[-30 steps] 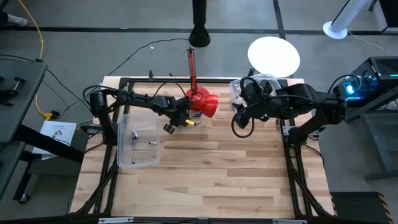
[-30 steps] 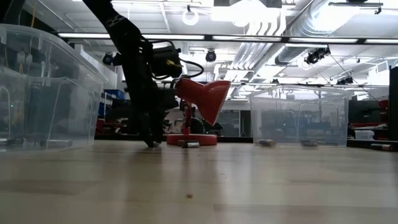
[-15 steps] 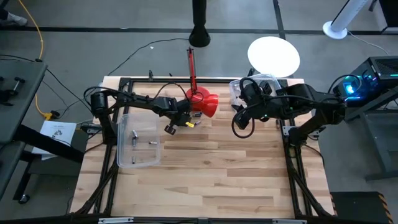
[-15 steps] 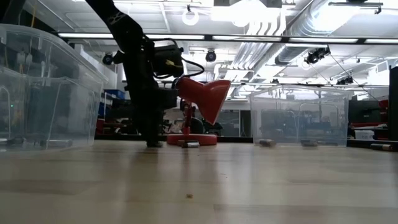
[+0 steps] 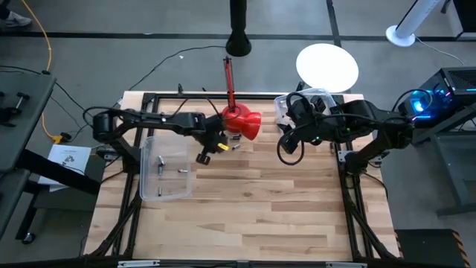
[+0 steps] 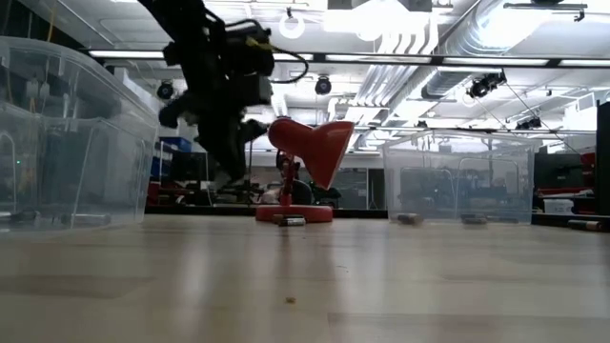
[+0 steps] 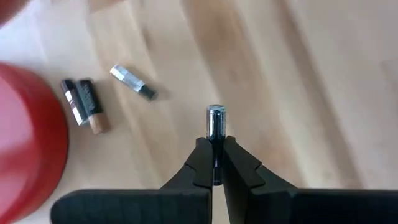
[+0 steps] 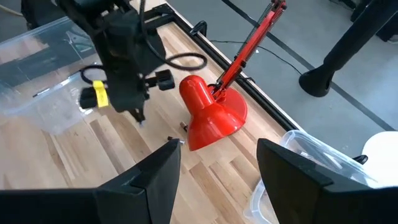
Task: Sort batteries
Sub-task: Put the silver battery into the bottom transparent bin
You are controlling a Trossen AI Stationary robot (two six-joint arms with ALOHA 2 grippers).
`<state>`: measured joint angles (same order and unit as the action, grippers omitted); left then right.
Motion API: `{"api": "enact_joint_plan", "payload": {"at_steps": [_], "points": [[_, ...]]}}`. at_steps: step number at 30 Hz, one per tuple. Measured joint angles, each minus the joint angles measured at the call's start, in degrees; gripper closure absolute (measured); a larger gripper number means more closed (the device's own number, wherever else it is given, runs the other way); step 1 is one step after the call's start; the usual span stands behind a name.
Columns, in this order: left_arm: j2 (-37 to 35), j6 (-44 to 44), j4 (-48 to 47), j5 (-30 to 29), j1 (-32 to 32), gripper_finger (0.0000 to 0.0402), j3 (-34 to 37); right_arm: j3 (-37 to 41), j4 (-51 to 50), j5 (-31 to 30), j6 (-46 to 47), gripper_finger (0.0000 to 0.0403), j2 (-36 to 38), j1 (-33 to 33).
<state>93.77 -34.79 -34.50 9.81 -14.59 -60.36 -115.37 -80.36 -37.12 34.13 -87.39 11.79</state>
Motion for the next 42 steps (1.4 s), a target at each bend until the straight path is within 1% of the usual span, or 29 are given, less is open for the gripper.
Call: {"api": "enact_joint_plan", "payload": {"at_steps": [2,6,9,13,15,19,20,21,24,25,27,29,31,33,35,37,38,39,40,42], "points": [[-2.0,0.8,-0.1,1.8,0.4,0.0401,0.0,0.0,0.0,-0.3,-0.4,0.0197,0.0,0.0],[-6.5,3.3,-1.4,2.2,2.0,0.04,0.0,0.0,0.4,-0.4,-1.2,0.0197,0.0,0.0],[-10.8,7.0,-2.4,2.2,3.7,0.0396,0.0,0.0,1.0,-0.4,-1.8,0.0197,0.0,0.0],[-17.0,14.5,-2.8,2.1,6.6,0.0397,0.0,0.0,2.4,-1.3,-2.7,0.0197,-0.1,-0.2],[-20.0,17.3,-2.7,1.3,8.1,0.0397,-0.1,0.0,2.9,-2.9,-3.2,0.0197,-0.3,-0.2],[-23.0,19.7,-4.3,-4.0,11.0,0.0399,-0.2,0.0,3.1,-3.0,-4.2,0.0197,-0.8,-0.3],[-23.0,19.8,-5.5,-4.6,11.7,0.0399,-0.2,0.0,2.6,-1.7,-3.3,0.0197,-1.2,-0.3],[-22.8,20.5,-6.7,-4.8,12.4,0.0399,-0.1,-0.1,1.3,0.8,-1.9,0.0197,-1.5,-0.3],[-22.1,23.5,-7.0,-5.0,14.6,0.04,1.3,0.2,-7.5,10.3,2.3,0.0197,-3.9,0.9],[-21.9,24.5,-6.0,-4.9,15.4,0.04,2.3,1.4,-9.3,12.2,4.2,0.0197,-4.7,2.0],[-21.9,26.6,-2.4,-4.9,16.8,0.04,4.6,7.0,-8.6,18.0,7.6,0.0197,-5.4,5.1],[-22.0,28.7,1.6,-4.9,18.0,0.0401,6.6,15.2,-3.5,26.7,12.7,0.0197,-5.3,9.1],[-21.9,30.4,4.0,-4.8,18.7,0.0401,8.0,24.4,5.4,35.6,19.7,0.0197,-5.1,14.4],[-21.9,31.2,5.5,-4.9,19.3,0.0401,8.5,33.3,17.1,40.6,27.4,0.0197,-5.3,20.6],[-22.0,31.2,6.5,-5.0,19.3,0.0401,8.6,40.6,32.1,41.7,36.3,0.0197,-5.9,25.5],[-22.1,31.7,7.6,-5.2,19.2,0.0401,8.6,45.3,46.9,41.2,43.2,0.0198,-7.2,27.9],[-22.1,31.8,8.2,-5.3,19.1,0.0401,8.6,46.5,52.4,40.7,45.0,0.02,-8.6,28.3],[-22.2,31.8,8.7,-5.3,19.1,0.0401,8.6,46.7,55.2,40.7,45.6,0.0203,-10.5,28.6],[-22.2,31.8,8.9,-5.4,19.1,0.0401,8.6,46.3,55.4,40.9,45.2,0.0208,-12.4,28.8],[-22.2,31.8,8.9,-5.6,19.1,0.0401,8.6,43.1,52.0,42.1,40.9,0.0218,-17.0,28.7]]}}
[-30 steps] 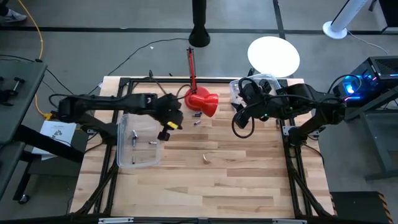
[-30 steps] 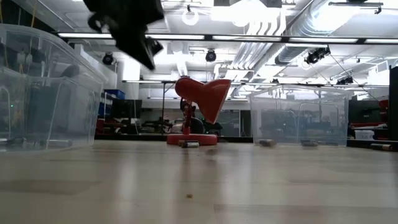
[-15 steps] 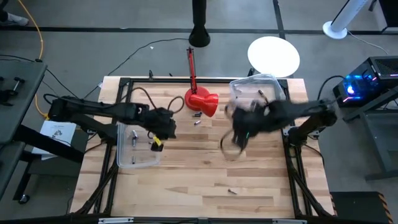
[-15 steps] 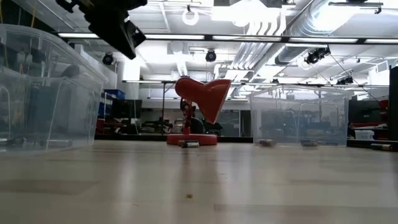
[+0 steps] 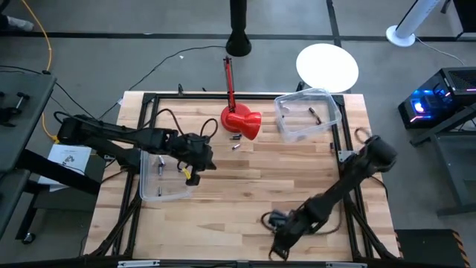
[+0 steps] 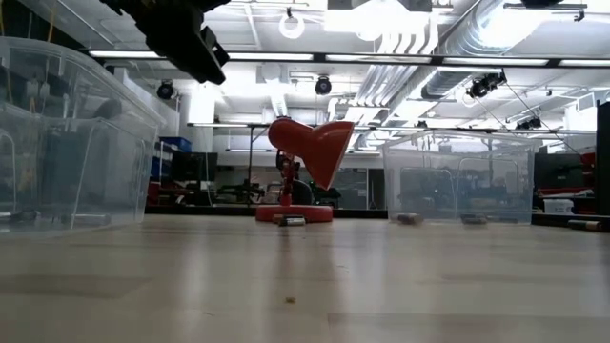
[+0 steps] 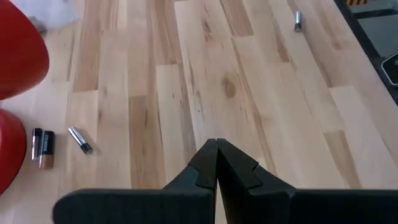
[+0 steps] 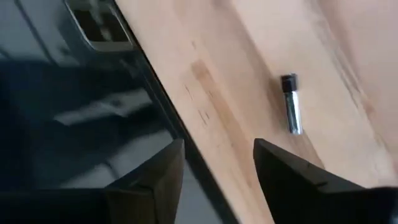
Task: Sort batteries
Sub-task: Put the silver battery into the bottom transparent bin
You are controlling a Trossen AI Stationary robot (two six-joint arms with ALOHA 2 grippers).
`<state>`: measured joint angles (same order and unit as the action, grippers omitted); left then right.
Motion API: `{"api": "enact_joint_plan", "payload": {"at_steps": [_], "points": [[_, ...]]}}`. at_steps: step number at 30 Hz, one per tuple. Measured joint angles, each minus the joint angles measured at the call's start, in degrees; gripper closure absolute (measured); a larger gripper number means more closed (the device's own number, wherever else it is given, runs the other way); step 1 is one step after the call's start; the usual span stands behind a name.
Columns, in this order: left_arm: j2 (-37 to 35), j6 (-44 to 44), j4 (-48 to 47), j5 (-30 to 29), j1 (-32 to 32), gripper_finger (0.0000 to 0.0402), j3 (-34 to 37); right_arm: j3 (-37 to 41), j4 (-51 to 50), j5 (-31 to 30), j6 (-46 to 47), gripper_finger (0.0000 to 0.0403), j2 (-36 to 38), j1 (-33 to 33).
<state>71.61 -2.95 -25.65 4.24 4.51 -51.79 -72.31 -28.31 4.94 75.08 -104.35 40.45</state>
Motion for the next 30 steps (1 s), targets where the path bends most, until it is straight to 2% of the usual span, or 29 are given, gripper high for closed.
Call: {"api": "enact_joint_plan", "payload": {"at_steps": [3,7,11,15,22,30], "points": [[0.0,0.8,-0.1,-0.3,0.0,0.0401,0.0,-7.3,-9.3,-1.3,-7.0,0.0236,-6.0,-0.7],[0.0,0.8,-0.5,-0.3,0.0,0.0401,0.0,-16.5,-22.6,-7.7,-9.5,0.0257,-13.4,-1.3],[0.0,0.1,-1.5,-0.4,0.0,0.0401,0.0,-22.6,-25.1,-7.8,-9.3,0.0262,-17.8,-1.0],[0.0,-2.4,-1.4,-0.4,0.0,0.0401,0.0,-25.0,-25.8,-5.4,-5.3,0.0262,-21.2,-1.3],[0.0,-3.3,-1.2,1.6,0.0,0.0401,0.0,-26.5,-30.3,-0.3,-0.6,0.0259,-21.0,-2.9],[0.0,-1.0,-1.1,3.7,0.0,0.0401,0.0,-27.4,-30.3,1.8,-4.5,0.0194,-20.7,-2.0]]}}
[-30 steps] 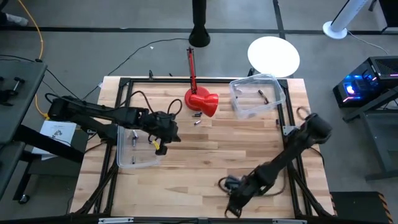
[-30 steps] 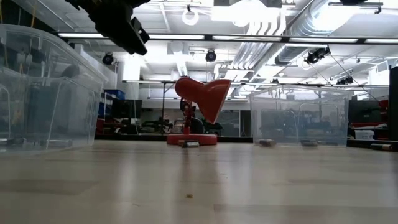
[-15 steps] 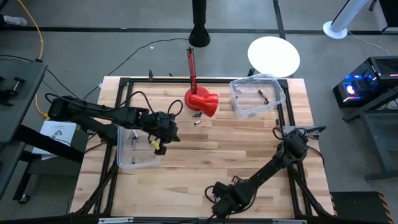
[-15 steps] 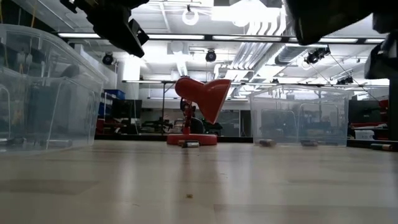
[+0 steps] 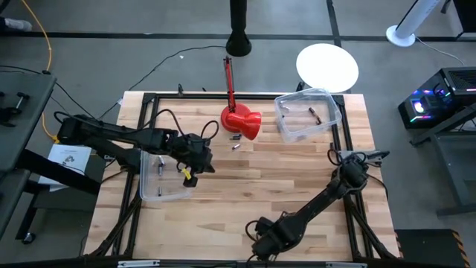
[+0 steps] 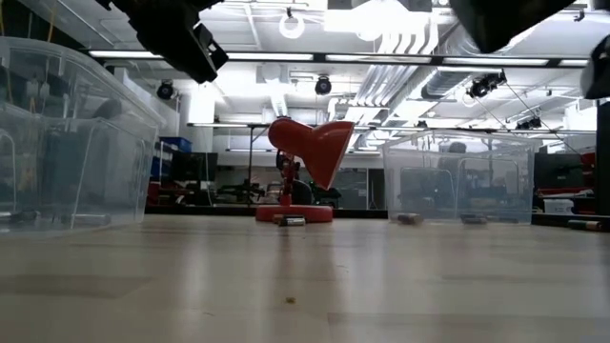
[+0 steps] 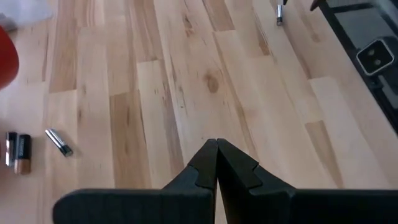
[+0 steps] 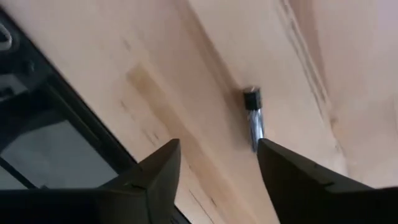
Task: Sort batteries
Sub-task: Put the silver battery into the bottom transparent bin
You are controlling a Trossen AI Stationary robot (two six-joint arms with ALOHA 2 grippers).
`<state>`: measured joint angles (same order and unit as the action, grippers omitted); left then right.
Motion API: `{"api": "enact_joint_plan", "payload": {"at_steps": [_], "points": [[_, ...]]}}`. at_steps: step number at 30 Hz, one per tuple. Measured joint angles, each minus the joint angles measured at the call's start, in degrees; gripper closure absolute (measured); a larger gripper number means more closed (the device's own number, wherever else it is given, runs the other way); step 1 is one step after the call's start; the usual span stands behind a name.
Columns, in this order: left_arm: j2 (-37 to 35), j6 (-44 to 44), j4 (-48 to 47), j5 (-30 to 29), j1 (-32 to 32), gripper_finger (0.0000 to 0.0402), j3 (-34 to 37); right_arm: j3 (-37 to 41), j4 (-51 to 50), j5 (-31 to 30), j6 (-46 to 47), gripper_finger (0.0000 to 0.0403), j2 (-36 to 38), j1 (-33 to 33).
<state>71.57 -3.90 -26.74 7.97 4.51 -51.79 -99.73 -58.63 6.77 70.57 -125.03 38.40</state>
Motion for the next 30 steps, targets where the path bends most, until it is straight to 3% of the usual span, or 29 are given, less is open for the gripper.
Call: {"api": "enact_joint_plan", "payload": {"at_steps": [5,21,25,30], "points": [[0.0,4.1,0.1,0.0,0.0,0.0401,0.0,3.1,0.8,0.2,-4.0,0.0166,0.0,0.6],[0.0,16.9,0.1,-3.6,0.0,0.0401,0.0,4.9,2.3,-3.9,-15.9,0.0168,-1.7,0.1],[0.0,20.2,-0.2,-1.9,0.0,0.0401,-0.7,5.3,2.3,-4.1,-16.3,0.0206,-1.7,0.6],[0.0,18.7,-0.1,0.4,0.0,0.0401,-6.9,7.5,3.4,-3.5,-13.2,0.031,-1.7,0.7]]}}
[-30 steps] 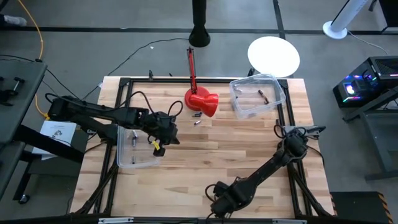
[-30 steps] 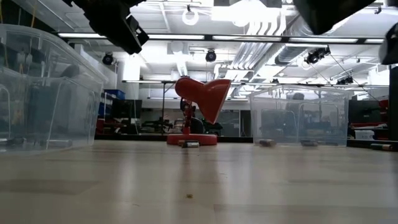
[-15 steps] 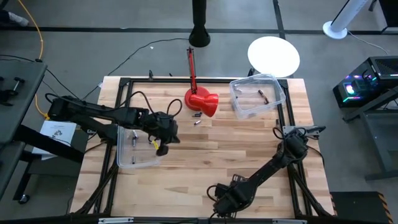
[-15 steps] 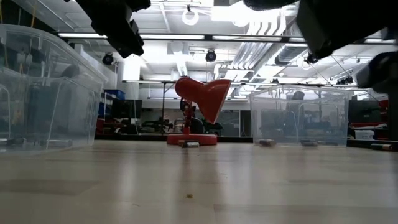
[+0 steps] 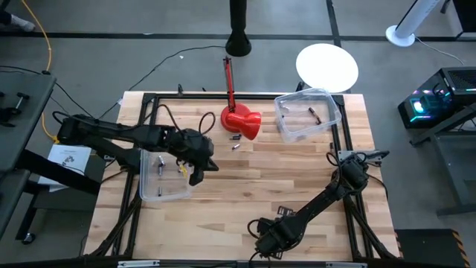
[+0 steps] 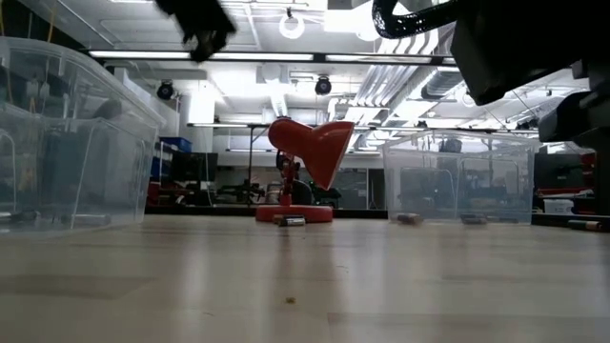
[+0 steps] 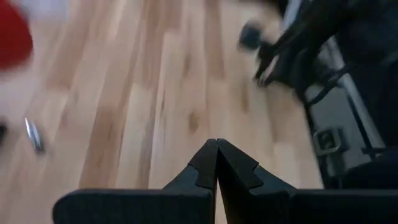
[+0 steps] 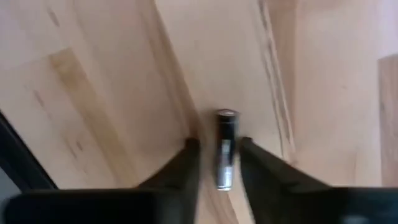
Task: Sort batteries
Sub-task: Put the silver battery into the bottom transparent bin
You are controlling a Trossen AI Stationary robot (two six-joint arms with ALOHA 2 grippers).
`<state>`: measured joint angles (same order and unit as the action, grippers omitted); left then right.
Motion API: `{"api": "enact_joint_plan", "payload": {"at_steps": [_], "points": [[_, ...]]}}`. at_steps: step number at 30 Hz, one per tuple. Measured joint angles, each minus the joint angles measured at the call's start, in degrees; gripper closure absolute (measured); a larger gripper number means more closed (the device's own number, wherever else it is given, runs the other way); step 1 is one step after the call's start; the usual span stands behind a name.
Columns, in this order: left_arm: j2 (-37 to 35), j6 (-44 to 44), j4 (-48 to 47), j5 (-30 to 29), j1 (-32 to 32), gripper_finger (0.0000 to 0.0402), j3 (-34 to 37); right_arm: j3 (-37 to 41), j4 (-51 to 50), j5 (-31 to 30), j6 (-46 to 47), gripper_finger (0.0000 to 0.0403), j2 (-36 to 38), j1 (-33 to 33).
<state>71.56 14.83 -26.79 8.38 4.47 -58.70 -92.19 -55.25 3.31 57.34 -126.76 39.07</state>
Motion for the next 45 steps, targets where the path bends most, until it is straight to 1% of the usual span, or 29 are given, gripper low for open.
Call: {"api": "enact_joint_plan", "payload": {"at_steps": [2,3,4,8,11,14,17,19,21,25,27,30,32,34,36,38,41,43,45], "points": [[-0.2,-2.2,0.0,-0.1,-0.4,0.0401,-3.9,0.6,-0.3,-0.1,0.4,0.0364,0.0,0.0],[-0.3,-3.3,0.1,-0.3,-0.8,0.0401,-6.1,0.8,-0.5,-0.4,0.3,0.0381,0.0,0.0],[-0.3,-4.2,0.2,-0.5,-1.2,0.0401,-8.6,0.8,-0.9,-0.9,-0.1,0.0387,0.1,0.0],[-0.3,-7.8,0.1,-1.6,-2.9,0.0401,-19.6,0.9,-2.6,-3.0,-2.1,0.0385,1.9,-0.1],[-0.5,-10.5,-0.1,-2.6,-3.6,0.0401,-27.6,1.6,-7.8,-7.7,-3.9,0.0396,4.3,-0.5],[-1.0,-12.0,-2.0,-4.4,-3.7,0.0401,-33.9,1.3,-10.7,-13.7,-5.5,0.0395,7.9,-2.1],[-2.3,-12.2,-4.7,-4.7,-3.5,0.0401,-37.8,1.3,-15.7,-20.7,-8.9,0.0398,10.6,-4.8],[-3.7,-11.9,-6.3,-4.9,-2.9,0.0401,-38.8,1.3,-14.6,-24.6,-11.9,0.0398,11.6,-7.2],[-5.6,-11.9,-8.1,-5.0,-2.2,0.0401,-38.8,1.3,-12.4,-26.6,-16.6,0.0398,13.0,-10.5],[-8.4,-9.4,-12.8,-7.9,0.5,0.0401,-38.6,1.3,0.6,-28.2,-27.6,0.04,13.6,-17.2],[-9.6,-9.4,-15.2,-9.5,2.2,0.0401,-38.6,1.3,10.2,-28.0,-33.3,0.04,13.6,-20.4],[-11.3,-9.6,-17.7,-12.5,4.5,0.0401,-38.6,1.2,26.3,-24.6,-39.8,0.0401,13.7,-25.5],[-12.5,-11.2,-18.9,-14.1,5.7,0.0401,-38.6,1.2,37.0,-20.9,-40.9,0.0401,13.7,-28.8],[-13.6,-13.4,-18.9,-14.9,6.4,0.0402,-38.6,1.2,47.2,-17.9,-40.0,0.0401,13.7,-31.5],[-14.8,-15.8,-18.7,-14.9,6.6,0.0402,-38.2,1.2,55.0,-15.6,-38.9,0.0401,13.7,-33.6],[-16.5,-18.0,-18.3,-14.9,6.8,0.0402,-36.6,1.1,59.6,-14.3,-38.1,0.0402,13.7,-35.1],[-19.1,-20.2,-16.8,-14.4,6.8,0.0402,-32.6,1.1,62.0,-12.3,-37.9,0.0402,13.7,-36.7],[-21.5,-21.8,-13.5,-13.0,6.8,0.0402,-28.6,1.1,62.1,-11.4,-37.9,0.0402,13.4,-37.4],[-23.9,-23.4,-7.7,-11.0,6.8,0.0402,-23.8,1.1,62.2,-10.6,-37.9,0.0402,12.7,-37.7]]}}
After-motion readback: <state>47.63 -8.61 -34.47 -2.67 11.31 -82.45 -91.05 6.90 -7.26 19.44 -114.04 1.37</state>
